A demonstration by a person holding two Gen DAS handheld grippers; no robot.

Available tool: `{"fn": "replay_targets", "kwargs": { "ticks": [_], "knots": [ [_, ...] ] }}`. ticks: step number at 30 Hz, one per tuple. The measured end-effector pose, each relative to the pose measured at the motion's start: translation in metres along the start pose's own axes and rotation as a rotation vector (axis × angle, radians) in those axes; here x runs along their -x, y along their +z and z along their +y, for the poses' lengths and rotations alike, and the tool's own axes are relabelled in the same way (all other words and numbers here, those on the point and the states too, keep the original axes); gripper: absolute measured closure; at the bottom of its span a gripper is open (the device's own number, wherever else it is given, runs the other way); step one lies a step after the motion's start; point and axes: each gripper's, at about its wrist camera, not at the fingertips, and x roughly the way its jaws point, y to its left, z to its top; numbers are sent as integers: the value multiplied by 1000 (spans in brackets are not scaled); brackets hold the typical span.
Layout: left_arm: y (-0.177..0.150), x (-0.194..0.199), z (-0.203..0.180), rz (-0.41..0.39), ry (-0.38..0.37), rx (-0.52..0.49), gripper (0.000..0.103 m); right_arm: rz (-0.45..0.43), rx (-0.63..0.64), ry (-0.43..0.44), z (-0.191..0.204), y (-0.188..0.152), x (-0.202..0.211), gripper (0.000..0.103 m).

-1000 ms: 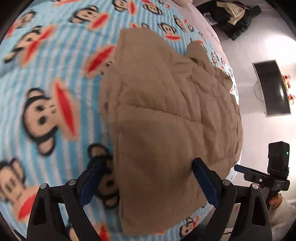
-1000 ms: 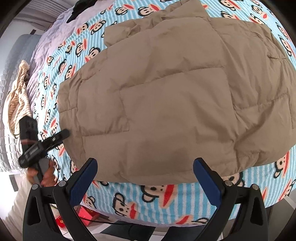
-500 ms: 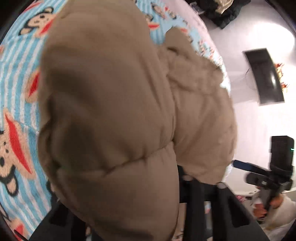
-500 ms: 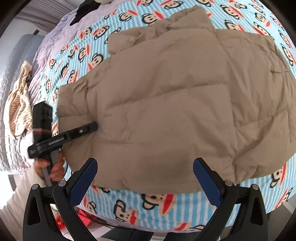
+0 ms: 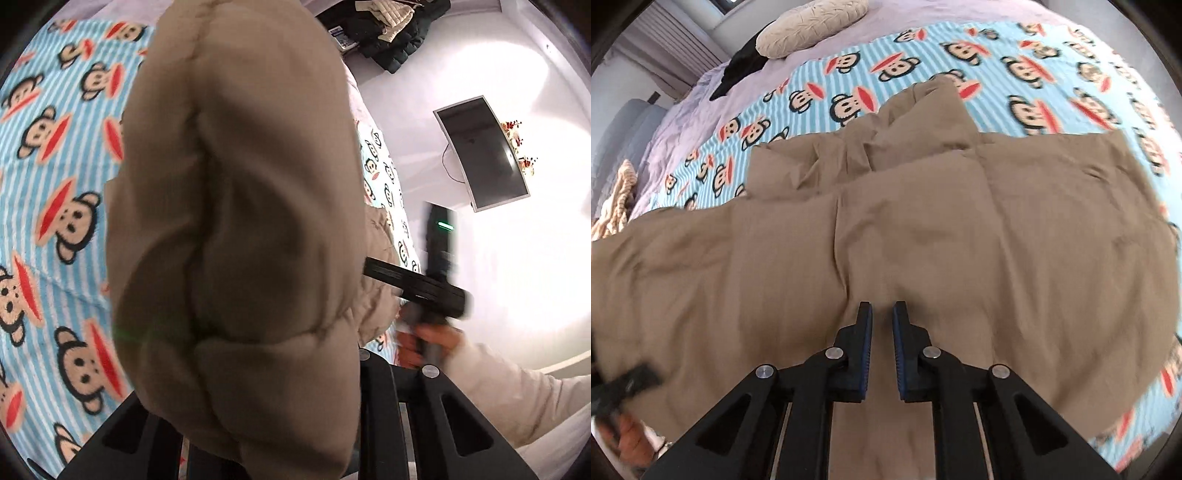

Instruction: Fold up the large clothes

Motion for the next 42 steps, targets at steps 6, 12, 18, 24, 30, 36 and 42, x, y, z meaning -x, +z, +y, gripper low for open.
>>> {"fn": "replay_targets", "kwargs": {
  "ticks": [6, 12, 18, 24, 30, 36, 42],
  "knots": [
    [17, -18, -68, -33, 64, 12, 78, 46, -9, 90, -9, 33, -54, 97],
    [29, -53, -121, -20, 137, 1, 78, 117, -68, 193, -32, 47, -79, 103],
    [39, -77, -142, 23, 155, -20, 78, 78, -121, 304, -65, 8, -14, 103],
    [45, -98, -158, 71, 188, -43, 78, 150, -187, 368, -82, -95, 1, 103],
    [46, -145, -185, 154, 216, -111, 77, 210, -313, 406, -95, -116, -37, 103],
    [60, -207, -197, 311, -10, -125, 20, 110, -351, 415, -140, -130, 21, 100],
    [68, -251, -175, 335, -103, -39, 20, -43, -327, 307, -168, -144, 97, 36]
  ]
}}
